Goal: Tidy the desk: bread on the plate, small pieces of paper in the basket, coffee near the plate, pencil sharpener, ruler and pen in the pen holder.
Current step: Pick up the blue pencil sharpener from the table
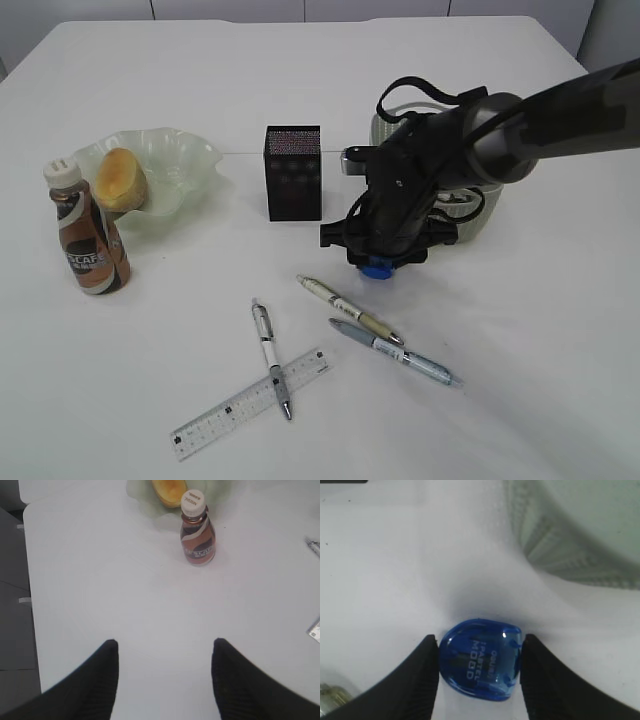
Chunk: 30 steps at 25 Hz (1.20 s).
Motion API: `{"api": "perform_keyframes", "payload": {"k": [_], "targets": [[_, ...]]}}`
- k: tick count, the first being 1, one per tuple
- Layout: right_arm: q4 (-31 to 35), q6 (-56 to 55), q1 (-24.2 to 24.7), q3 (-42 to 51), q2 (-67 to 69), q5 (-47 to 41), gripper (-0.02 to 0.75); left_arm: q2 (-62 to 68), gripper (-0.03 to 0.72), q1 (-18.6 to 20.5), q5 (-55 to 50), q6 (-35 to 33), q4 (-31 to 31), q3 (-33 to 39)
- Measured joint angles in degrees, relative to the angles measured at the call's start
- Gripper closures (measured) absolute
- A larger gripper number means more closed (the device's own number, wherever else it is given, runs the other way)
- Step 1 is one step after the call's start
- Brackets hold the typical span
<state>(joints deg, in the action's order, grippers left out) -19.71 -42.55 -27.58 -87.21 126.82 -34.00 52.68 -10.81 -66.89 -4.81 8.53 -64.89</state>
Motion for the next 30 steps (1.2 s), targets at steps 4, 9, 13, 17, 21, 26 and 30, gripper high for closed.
{"api": "perform_keyframes", "payload": {"k": [4, 9, 13, 17, 21, 26, 30], "targets": [[0.0, 0.0, 0.0, 0.0, 0.0, -0.5, 0.377, 0.0, 0.254, 0.0, 0.0, 0.0, 0.0, 0.0], [0.0, 0.0, 0.0, 0.0, -0.1, -1.1, 0.377, 0.0, 0.254, 0.0, 0.0, 0.0, 0.0, 0.0], [0.0, 0.0, 0.0, 0.0, -0.2, -1.4, 0.377, 0.0, 0.254, 0.0, 0.0, 0.0, 0.0, 0.0], [0.0, 0.0, 0.0, 0.0, -0.7, -2.1, 0.380, 0.0, 0.254, 0.0, 0.0, 0.0, 0.0, 0.0], [0.0, 0.0, 0.0, 0.0, -1.6, -2.7, 0.380, 0.0, 0.254, 0.0, 0.0, 0.0, 0.0, 0.0], [0.1, 0.0, 0.0, 0.0, -1.7, -6.2, 0.380, 0.0, 0.254, 0.0, 0.0, 0.0, -0.1, 0.0], [1.4, 1.3, 0.0, 0.0, -1.7, -8.7, 0.380, 0.0, 0.254, 0.0, 0.1, 0.0, -0.1, 0.0]]}}
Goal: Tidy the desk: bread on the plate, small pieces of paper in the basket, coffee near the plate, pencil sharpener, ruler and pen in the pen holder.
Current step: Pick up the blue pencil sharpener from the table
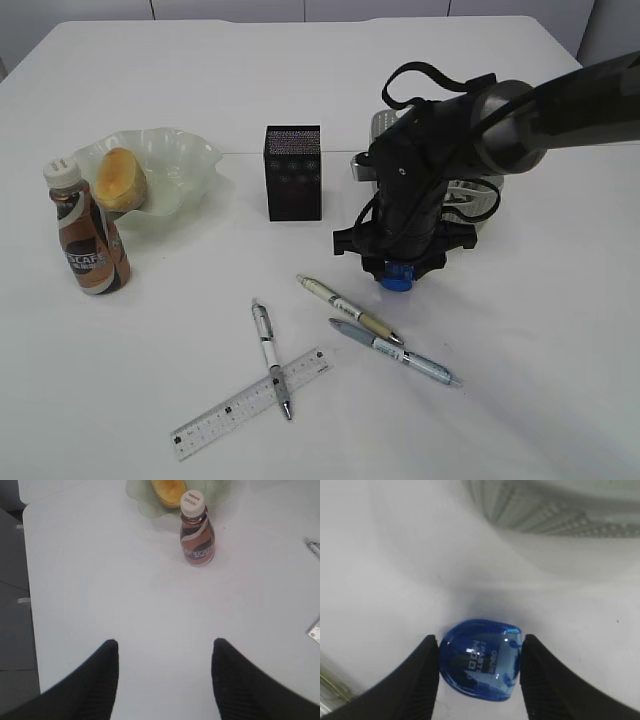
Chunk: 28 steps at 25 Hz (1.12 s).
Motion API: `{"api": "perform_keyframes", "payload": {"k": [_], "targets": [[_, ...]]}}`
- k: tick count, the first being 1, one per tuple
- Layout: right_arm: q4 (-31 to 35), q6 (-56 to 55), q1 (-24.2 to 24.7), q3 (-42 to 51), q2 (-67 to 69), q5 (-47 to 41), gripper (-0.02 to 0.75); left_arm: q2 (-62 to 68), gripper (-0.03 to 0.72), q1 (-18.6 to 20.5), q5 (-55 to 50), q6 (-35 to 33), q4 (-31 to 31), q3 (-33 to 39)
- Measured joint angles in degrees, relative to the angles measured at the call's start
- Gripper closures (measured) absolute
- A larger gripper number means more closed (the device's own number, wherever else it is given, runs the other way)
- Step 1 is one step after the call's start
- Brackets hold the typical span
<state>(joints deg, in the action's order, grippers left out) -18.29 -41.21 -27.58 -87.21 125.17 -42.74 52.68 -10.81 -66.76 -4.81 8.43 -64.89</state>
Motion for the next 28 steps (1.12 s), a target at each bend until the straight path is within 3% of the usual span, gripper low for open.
{"api": "perform_keyframes", "payload": {"k": [7, 15, 28], "targets": [[4.1, 4.7, -0.4, -0.4, 0.0, -1.7, 0.380, 0.0, 0.254, 0.0, 0.0, 0.0, -0.1, 0.0], [4.2, 7.6, -3.2, -4.9, 0.0, -4.4, 0.380, 0.0, 0.254, 0.0, 0.0, 0.0, -0.1, 0.0], [7.4, 17.9, -3.3, -7.6, 0.0, -10.3, 0.380, 0.0, 0.254, 0.0, 0.5, 0.0, -0.1, 0.0]]}}
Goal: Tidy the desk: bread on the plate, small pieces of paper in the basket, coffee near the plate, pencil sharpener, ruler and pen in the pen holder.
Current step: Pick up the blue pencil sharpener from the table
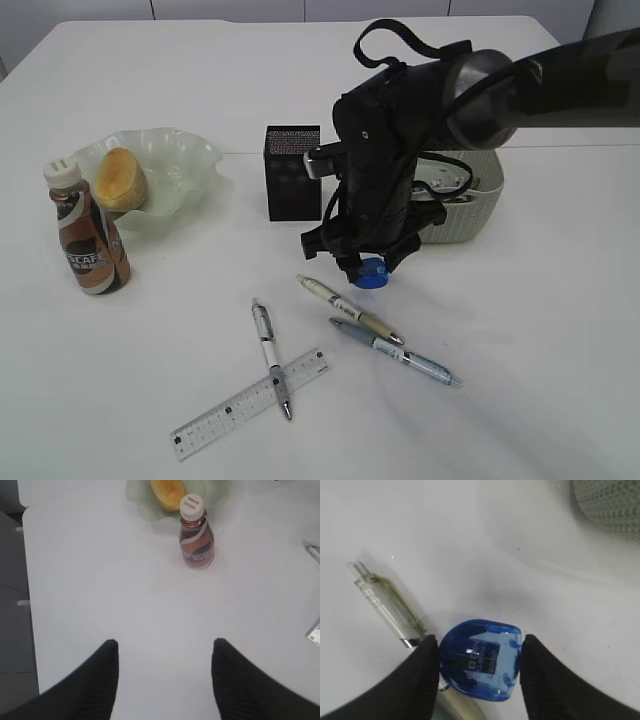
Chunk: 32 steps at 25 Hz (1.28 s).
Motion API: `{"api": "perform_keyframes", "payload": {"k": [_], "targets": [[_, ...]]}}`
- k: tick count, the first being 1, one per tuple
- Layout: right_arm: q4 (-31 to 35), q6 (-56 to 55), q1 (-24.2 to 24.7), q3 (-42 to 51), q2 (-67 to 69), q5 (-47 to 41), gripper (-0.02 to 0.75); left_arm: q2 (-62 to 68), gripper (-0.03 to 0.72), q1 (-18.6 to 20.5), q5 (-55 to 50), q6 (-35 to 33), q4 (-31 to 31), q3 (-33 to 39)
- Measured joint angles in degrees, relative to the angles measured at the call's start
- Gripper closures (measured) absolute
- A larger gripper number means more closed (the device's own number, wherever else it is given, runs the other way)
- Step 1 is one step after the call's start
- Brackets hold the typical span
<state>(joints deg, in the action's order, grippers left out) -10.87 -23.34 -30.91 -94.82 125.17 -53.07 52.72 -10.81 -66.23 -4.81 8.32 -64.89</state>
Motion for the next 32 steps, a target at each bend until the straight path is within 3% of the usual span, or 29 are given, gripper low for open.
{"api": "perform_keyframes", "payload": {"k": [21, 32], "targets": [[0.2, 2.5, 0.0, -0.5, 0.7, 1.9, 0.380, 0.1, 0.254, 0.0, 0.0, 0.0, -0.2, 0.0], [0.2, 3.9, 0.0, -6.6, 0.7, -0.8, 0.380, 0.1, 0.254, 0.0, 0.5, 0.0, -0.2, 0.0]]}}
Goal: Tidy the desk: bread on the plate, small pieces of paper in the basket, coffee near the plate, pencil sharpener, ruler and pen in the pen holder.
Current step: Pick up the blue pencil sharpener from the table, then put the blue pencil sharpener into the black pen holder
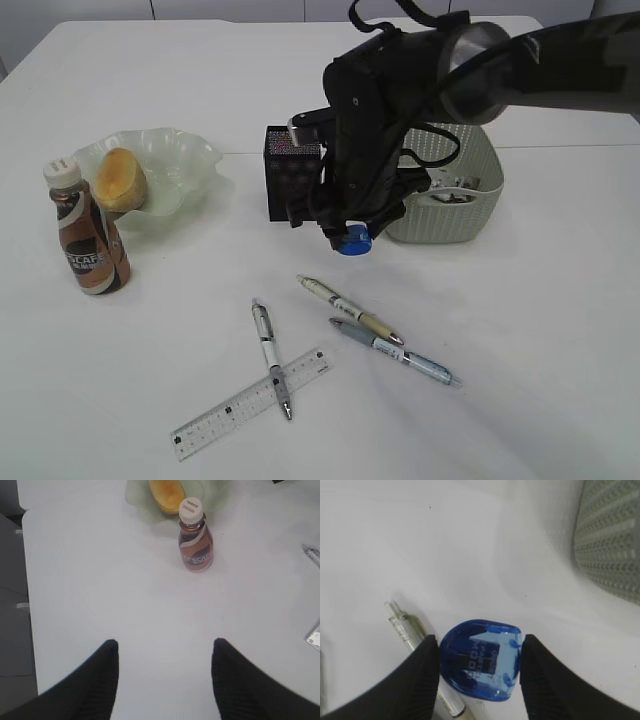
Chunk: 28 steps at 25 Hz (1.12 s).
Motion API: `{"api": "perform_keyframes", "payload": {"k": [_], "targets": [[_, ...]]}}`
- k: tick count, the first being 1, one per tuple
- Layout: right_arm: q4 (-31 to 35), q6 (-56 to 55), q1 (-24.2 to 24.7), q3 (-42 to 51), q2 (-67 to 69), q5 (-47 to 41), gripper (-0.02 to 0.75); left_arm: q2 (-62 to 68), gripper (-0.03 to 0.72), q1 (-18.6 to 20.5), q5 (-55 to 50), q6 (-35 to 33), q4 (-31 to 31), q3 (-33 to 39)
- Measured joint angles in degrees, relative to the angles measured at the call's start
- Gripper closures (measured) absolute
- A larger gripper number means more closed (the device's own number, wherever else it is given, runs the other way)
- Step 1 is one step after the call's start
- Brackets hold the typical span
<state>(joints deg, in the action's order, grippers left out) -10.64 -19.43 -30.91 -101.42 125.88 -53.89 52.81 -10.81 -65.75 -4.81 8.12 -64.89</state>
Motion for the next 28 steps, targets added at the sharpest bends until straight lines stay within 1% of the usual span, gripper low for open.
{"api": "perform_keyframes", "payload": {"k": [11, 14, 28], "targets": [[0.0, 0.0, 0.0, -7.9, 0.0, -0.9, 0.380, 0.0, 0.254, 0.0, 1.4, 0.0, 0.0, 0.0], [-0.1, 0.0, 0.0, -9.8, 0.0, 0.1, 0.380, 0.0, 0.254, 0.0, 1.6, 0.0, 0.0, 0.0], [-3.3, 0.1, 0.0, -10.6, 0.0, 13.8, 0.380, 0.4, 0.254, 0.0, 3.6, 0.0, 0.2, 0.0]]}}
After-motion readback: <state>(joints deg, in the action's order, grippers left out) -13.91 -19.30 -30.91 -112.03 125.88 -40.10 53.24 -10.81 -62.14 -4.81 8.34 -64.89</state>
